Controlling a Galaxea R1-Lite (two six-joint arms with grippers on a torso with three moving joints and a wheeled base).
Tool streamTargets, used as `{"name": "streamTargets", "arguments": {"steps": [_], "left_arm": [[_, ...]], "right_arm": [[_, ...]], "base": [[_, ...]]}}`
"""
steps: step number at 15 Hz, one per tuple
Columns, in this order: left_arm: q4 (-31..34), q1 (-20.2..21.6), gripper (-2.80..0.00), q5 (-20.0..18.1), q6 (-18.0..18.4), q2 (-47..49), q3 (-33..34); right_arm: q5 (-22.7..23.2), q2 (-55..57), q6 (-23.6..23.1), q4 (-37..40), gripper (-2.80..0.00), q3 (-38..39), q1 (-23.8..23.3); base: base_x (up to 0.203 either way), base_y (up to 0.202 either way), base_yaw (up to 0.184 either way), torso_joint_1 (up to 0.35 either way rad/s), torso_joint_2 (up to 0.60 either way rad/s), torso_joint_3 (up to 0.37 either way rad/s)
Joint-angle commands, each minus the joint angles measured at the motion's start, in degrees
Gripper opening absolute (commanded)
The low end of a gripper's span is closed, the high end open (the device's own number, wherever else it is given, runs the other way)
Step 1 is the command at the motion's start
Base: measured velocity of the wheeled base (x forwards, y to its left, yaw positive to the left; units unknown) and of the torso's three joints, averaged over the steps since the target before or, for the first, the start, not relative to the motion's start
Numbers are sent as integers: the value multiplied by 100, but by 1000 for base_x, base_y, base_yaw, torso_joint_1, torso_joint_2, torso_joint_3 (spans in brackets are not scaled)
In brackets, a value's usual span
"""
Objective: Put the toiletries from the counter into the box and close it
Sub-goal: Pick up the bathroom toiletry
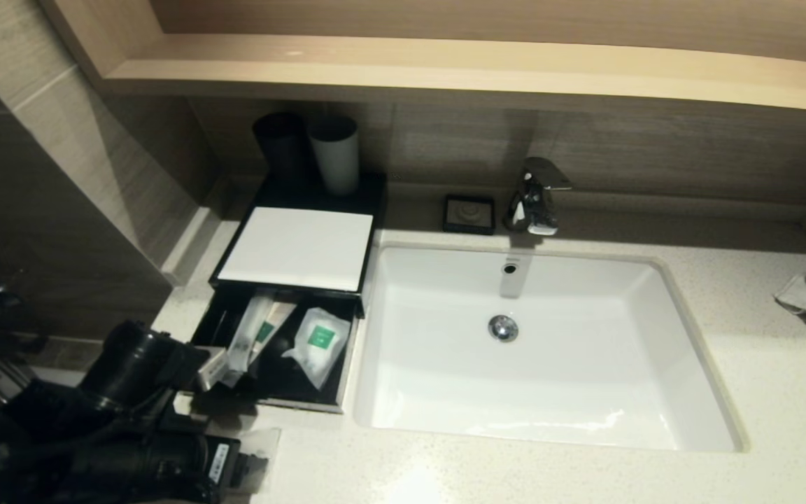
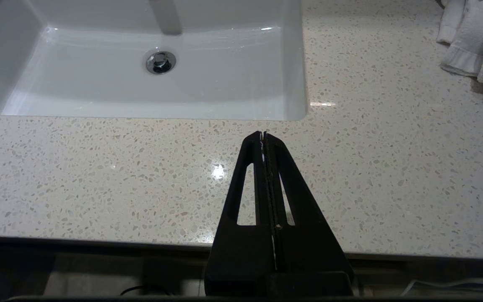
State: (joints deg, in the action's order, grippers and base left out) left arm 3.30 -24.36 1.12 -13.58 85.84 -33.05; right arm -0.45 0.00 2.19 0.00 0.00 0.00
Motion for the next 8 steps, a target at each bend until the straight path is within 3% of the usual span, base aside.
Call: {"name": "streamTargets", "arguments": {"steps": [1,8], "left_arm": [[4,1,-280,5,-13,30,9],[-2,9,-280,11,-13,-87,9]], "right_arm": [[1,0,0,0,-280,0,0],[1,0,0,0,-280,0,0]], "base": [[0,0,0,0,0,0],[0,0,0,0,0,0]]}}
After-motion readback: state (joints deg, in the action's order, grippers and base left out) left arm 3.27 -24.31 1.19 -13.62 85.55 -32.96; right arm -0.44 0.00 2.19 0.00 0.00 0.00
